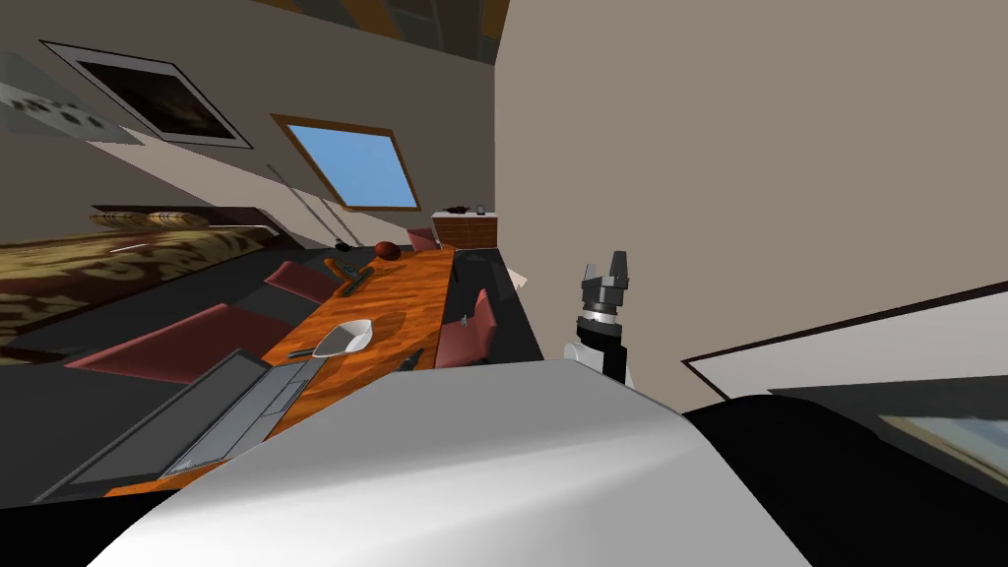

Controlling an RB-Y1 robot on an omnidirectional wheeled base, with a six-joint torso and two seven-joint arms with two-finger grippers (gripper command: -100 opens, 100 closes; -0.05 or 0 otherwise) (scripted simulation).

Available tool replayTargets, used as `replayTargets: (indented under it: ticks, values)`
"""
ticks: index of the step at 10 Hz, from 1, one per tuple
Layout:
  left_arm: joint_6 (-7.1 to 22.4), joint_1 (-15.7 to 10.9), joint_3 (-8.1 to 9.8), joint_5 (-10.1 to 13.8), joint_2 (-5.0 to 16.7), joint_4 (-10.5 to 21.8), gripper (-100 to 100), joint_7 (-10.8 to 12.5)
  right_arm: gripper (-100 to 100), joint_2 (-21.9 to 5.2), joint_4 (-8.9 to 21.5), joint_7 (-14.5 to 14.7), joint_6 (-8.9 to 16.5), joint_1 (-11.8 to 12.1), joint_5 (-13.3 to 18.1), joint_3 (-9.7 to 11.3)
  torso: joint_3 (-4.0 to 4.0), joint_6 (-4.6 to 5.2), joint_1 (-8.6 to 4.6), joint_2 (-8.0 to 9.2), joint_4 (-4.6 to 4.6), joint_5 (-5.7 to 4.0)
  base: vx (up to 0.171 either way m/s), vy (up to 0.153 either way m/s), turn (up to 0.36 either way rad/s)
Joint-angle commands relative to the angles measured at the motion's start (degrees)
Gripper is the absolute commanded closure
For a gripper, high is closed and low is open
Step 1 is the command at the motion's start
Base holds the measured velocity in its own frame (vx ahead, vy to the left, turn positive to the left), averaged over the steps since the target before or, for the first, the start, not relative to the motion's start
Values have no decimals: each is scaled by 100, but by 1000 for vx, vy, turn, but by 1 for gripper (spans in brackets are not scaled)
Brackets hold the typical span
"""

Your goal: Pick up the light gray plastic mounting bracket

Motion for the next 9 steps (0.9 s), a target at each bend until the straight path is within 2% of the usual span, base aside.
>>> replayTargets:
  ticks: [1,2,5,9]
  values:
    - [16,-92,-14,-29,20,278,-100,-7,0,0,0,0,0,0,0,0,0,0,0,0,0,0,-7,49,-100]
    - [16,-92,-14,-29,20,278,-100,-7,0,0,0,0,0,1,0,0,0,-2,-6,-1,0,0,1,14,9]
    - [128,-215,-19,-160,83,950,-100,-66,0,0,0,0,0,0,0,0,0,0,-1,0,0,0,-11,62,-177]
    - [200,-317,-14,-257,99,1466,-100,-114,0,0,0,0,0,1,0,0,-3,-2,-17,-5,-1,-3,-7,40,-116]
